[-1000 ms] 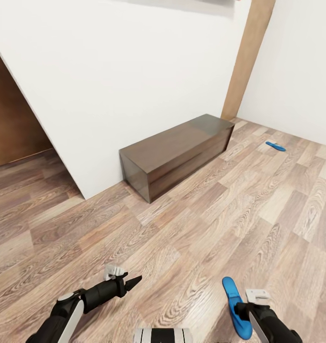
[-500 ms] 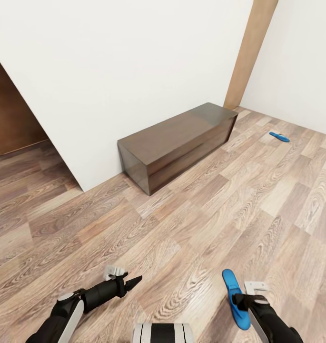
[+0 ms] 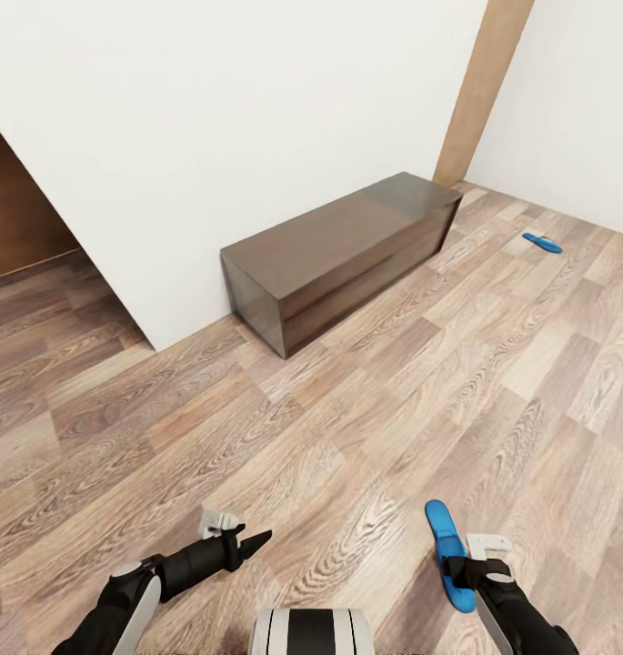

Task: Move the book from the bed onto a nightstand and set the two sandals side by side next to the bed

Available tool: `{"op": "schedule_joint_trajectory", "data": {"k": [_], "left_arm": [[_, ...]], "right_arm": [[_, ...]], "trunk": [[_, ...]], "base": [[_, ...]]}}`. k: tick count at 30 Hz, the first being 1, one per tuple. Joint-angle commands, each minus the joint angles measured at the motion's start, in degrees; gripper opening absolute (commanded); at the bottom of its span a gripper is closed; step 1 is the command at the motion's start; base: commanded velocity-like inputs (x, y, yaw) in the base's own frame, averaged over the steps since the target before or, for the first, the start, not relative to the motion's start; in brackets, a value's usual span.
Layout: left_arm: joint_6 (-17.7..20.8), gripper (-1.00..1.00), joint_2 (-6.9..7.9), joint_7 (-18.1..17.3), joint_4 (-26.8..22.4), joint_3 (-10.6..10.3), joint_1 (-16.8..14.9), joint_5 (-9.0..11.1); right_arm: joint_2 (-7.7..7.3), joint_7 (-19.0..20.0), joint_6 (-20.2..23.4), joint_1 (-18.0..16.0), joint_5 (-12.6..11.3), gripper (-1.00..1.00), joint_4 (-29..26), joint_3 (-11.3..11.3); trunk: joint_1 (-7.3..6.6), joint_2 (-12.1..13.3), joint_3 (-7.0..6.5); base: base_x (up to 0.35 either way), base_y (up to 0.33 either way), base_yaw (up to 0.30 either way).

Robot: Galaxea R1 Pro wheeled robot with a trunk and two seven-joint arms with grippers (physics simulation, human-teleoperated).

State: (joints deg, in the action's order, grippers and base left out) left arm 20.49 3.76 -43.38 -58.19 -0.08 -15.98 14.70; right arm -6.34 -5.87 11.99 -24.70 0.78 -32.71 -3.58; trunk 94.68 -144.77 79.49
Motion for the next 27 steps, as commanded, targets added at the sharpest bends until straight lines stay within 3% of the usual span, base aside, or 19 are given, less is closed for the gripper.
{"op": "schedule_joint_trajectory", "data": {"k": [1,18,27], "left_arm": [[0.52,1.0,0.02,-0.06,0.01,-0.01,-0.02,0.51],[0.52,1.0,0.02,-0.06,0.09,-0.01,-0.02,0.52],[0.5,1.0,0.02,-0.1,0.09,0.07,-0.02,0.59]], "right_arm": [[0.01,-0.09,0.34,0.0,0.07,1.0,-0.1,-0.02],[0.01,-0.02,0.38,0.0,0.01,1.0,-0.16,-0.02],[0.01,0.03,0.4,0.0,0.01,1.0,-0.16,-0.02]], "trunk": [[0.01,-0.03,0.27],[0.45,-0.26,4.03],[0.45,-0.26,4.03]], "base": [[0.0,0.0,0.0],[0.0,0.0,0.0],[0.0,0.0,0.0]]}}
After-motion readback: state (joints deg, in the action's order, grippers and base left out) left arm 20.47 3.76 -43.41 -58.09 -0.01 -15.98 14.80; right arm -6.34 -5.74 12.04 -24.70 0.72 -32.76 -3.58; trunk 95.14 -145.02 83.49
